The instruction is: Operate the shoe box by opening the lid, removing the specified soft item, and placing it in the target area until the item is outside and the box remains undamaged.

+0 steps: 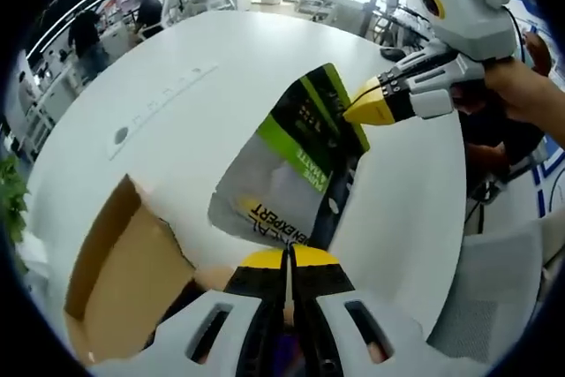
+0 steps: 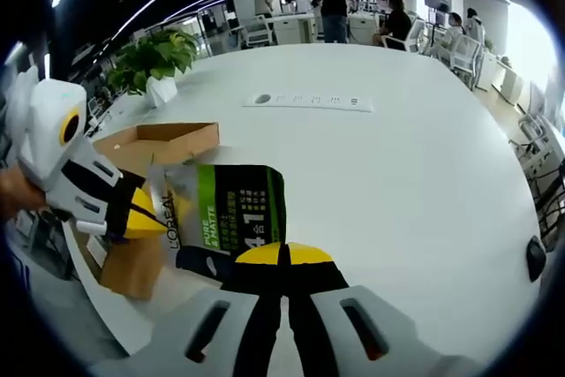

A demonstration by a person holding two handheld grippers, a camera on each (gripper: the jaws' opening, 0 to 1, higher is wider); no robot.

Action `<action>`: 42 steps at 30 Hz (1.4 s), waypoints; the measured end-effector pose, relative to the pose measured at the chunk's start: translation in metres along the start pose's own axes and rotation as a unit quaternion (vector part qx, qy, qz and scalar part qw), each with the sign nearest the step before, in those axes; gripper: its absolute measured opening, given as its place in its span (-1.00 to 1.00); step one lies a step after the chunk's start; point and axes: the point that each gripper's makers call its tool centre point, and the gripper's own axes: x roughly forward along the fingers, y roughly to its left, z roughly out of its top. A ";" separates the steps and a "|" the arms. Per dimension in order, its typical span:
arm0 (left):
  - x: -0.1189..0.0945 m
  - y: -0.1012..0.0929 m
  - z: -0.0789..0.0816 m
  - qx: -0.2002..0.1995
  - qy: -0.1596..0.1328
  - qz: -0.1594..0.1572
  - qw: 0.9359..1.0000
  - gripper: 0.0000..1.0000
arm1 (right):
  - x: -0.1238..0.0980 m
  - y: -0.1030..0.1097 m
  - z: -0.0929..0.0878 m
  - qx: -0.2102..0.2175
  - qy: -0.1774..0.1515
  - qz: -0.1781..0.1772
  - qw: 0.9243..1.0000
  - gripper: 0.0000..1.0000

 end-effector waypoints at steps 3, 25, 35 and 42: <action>0.005 0.001 -0.002 0.000 0.012 -0.001 1.000 -1.00 | 0.003 -0.001 -0.002 0.004 0.003 0.001 1.000 -1.00; 0.028 0.008 -0.014 0.139 0.082 0.042 0.986 -1.00 | 0.025 -0.006 -0.025 0.036 0.013 0.021 0.999 -1.00; 0.036 0.008 -0.017 0.244 0.103 0.063 0.962 -1.00 | 0.032 -0.007 -0.024 0.044 0.003 0.034 0.998 -1.00; 0.046 0.005 -0.022 0.278 0.115 0.065 0.951 -1.00 | 0.038 -0.008 -0.028 0.051 0.001 0.037 0.998 -1.00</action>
